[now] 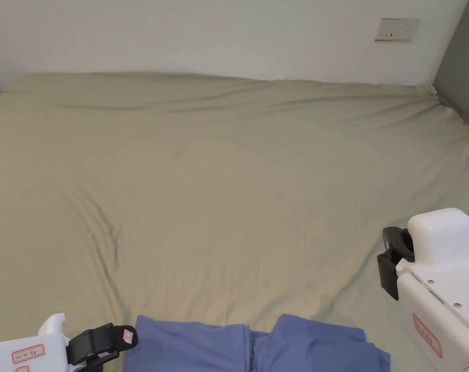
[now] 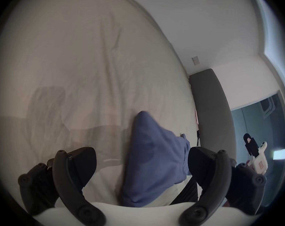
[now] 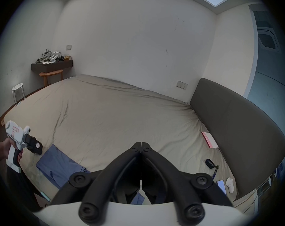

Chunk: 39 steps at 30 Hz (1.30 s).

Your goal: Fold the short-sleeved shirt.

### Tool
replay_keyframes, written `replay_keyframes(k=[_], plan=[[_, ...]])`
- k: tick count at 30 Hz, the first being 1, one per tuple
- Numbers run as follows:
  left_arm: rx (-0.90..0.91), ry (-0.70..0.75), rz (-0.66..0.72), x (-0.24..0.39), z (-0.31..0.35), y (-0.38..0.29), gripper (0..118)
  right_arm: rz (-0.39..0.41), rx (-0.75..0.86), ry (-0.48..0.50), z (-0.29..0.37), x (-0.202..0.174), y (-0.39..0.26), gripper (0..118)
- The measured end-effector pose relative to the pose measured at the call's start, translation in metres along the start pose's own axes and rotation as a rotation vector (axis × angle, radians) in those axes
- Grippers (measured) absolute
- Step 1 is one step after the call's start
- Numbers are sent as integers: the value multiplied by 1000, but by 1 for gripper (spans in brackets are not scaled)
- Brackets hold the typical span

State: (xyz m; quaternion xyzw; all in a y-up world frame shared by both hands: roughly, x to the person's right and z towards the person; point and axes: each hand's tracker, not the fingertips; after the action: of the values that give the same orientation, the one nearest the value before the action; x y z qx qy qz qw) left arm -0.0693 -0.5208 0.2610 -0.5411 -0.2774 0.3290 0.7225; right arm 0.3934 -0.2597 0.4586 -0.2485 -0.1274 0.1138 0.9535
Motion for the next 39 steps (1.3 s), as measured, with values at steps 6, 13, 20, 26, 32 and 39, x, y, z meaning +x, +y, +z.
replay_keyframes(k=[6, 13, 20, 26, 32, 39], plan=[[-35, -167, 37, 8, -26, -6, 109, -8, -17, 3, -4, -2, -2, 2], [-152, 79, -42, 31, -76, -29, 15, -10, -12, 22, -2, -7, 0, 2], [-63, 149, -295, 80, -45, -31, 15, 0, -8, 26, 0, -8, 2, 2], [32, 249, -308, 74, -7, -14, 15, 0, 5, 31, 2, -10, 5, 2], [146, 486, -413, 75, 53, 6, 15, -1, 11, 35, 3, -11, 5, 2], [207, 748, -539, 129, 86, 4, 15, -11, 8, 37, -1, -10, 3, 2]])
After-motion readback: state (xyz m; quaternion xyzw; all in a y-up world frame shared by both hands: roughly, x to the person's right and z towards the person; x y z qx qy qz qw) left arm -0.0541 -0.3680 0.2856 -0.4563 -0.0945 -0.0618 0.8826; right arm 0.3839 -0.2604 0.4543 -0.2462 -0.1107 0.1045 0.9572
